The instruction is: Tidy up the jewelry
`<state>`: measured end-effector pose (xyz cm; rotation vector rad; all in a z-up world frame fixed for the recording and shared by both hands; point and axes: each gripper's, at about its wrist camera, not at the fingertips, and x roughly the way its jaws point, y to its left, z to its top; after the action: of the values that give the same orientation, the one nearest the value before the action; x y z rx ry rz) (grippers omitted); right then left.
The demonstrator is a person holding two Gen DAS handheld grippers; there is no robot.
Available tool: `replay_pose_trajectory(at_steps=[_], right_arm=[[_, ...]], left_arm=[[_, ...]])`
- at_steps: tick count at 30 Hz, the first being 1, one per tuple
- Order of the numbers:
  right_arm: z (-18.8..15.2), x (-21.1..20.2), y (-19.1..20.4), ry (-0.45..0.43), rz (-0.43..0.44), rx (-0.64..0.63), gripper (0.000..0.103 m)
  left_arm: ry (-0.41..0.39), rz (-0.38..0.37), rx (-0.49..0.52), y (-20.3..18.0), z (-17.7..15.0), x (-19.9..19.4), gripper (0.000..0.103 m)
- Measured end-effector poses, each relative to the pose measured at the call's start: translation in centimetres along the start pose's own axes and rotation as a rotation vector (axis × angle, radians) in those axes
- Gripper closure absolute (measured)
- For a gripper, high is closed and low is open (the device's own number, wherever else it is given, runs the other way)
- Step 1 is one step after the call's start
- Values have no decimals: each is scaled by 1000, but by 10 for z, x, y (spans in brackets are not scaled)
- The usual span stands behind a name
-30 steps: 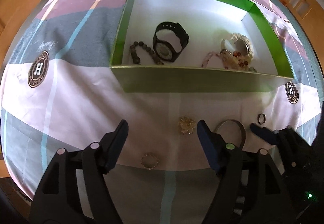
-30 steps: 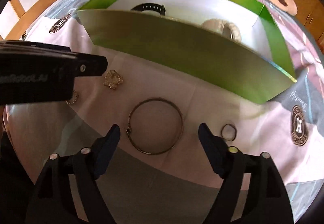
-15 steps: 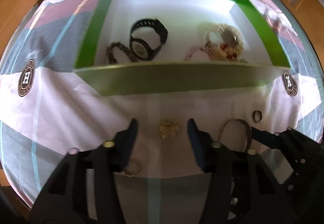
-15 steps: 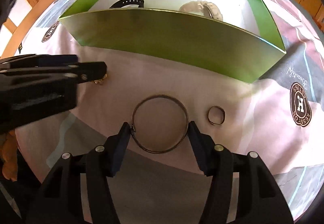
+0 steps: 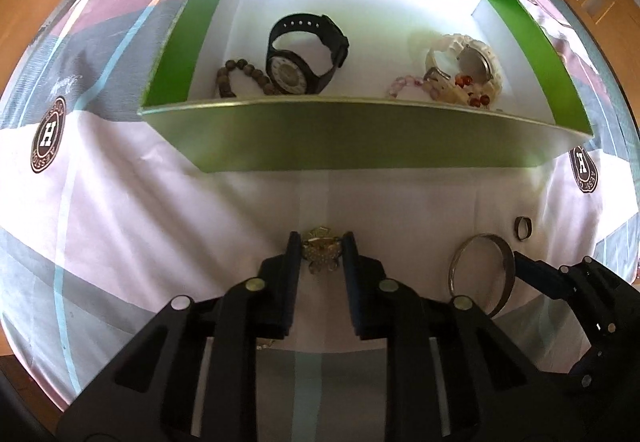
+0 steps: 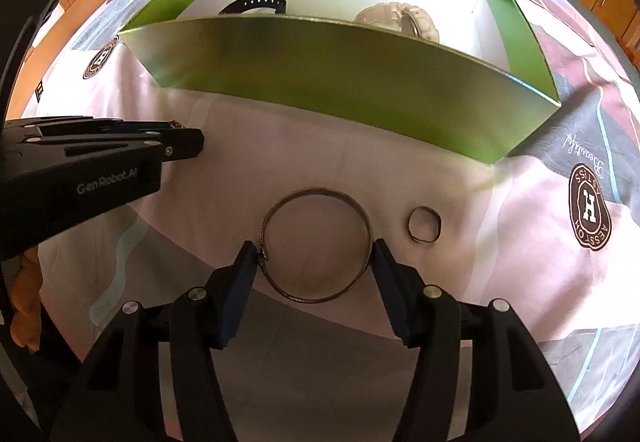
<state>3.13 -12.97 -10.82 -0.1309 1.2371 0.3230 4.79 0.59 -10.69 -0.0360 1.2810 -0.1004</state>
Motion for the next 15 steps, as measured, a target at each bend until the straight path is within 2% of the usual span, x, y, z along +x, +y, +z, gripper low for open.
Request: replay_pose_trajectory(at_steps=[15], right_arm=[[-1, -8, -3, -27, -29, -10, 44]], left_arm=[[-23, 9, 14, 1, -2, -11, 82]])
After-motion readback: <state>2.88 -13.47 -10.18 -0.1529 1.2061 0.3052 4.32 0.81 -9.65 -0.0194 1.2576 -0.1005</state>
